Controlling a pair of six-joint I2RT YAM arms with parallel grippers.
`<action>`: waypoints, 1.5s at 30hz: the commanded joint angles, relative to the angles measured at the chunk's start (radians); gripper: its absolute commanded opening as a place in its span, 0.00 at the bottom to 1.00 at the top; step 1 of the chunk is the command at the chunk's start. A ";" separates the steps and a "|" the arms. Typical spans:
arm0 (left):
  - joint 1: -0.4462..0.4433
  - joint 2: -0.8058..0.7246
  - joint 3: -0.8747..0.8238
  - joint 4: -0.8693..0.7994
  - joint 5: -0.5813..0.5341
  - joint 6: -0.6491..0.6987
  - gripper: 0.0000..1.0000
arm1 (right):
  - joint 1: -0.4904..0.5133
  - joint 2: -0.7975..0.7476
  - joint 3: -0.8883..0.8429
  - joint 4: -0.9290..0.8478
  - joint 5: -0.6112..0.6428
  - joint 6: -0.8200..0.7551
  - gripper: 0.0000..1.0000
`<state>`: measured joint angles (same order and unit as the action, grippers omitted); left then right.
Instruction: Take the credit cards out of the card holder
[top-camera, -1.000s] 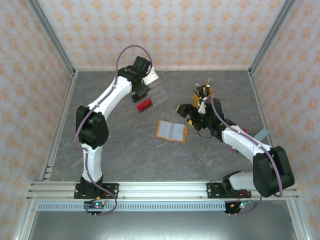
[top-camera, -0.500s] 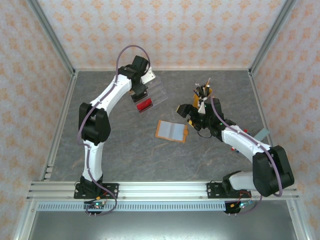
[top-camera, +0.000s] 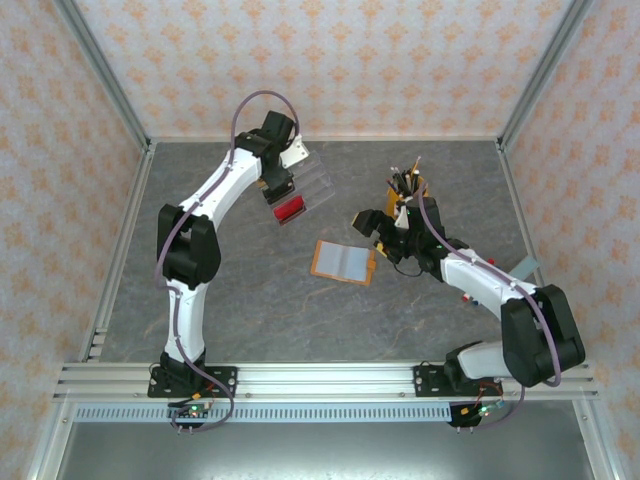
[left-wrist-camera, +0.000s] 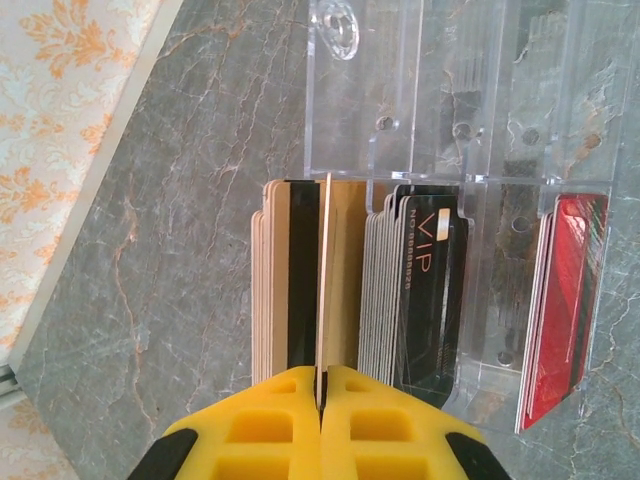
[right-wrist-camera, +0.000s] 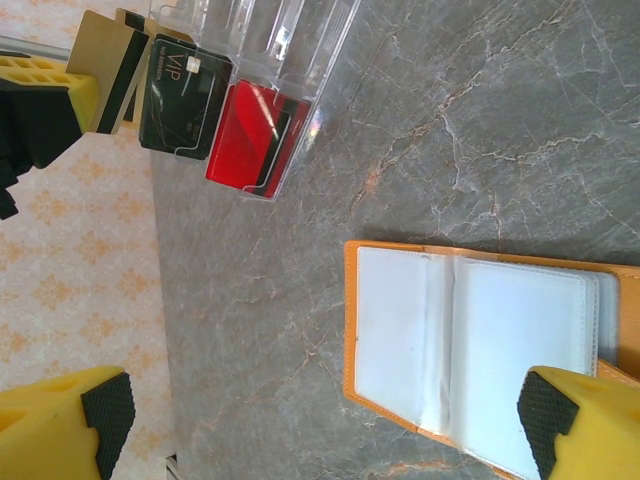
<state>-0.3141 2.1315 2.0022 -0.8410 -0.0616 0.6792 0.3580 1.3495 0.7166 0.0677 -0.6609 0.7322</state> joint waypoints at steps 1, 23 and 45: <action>0.009 0.015 0.029 0.020 -0.031 0.017 0.03 | -0.001 0.007 0.027 0.015 0.001 0.010 1.00; 0.009 0.026 -0.017 0.062 -0.082 0.025 0.14 | -0.001 0.014 0.034 0.009 -0.002 0.011 1.00; 0.033 -0.048 0.011 0.051 0.011 -0.158 0.46 | 0.000 -0.008 0.048 -0.037 0.003 -0.018 1.00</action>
<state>-0.2993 2.1654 1.9812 -0.7795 -0.1001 0.5945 0.3580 1.3602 0.7319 0.0574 -0.6613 0.7361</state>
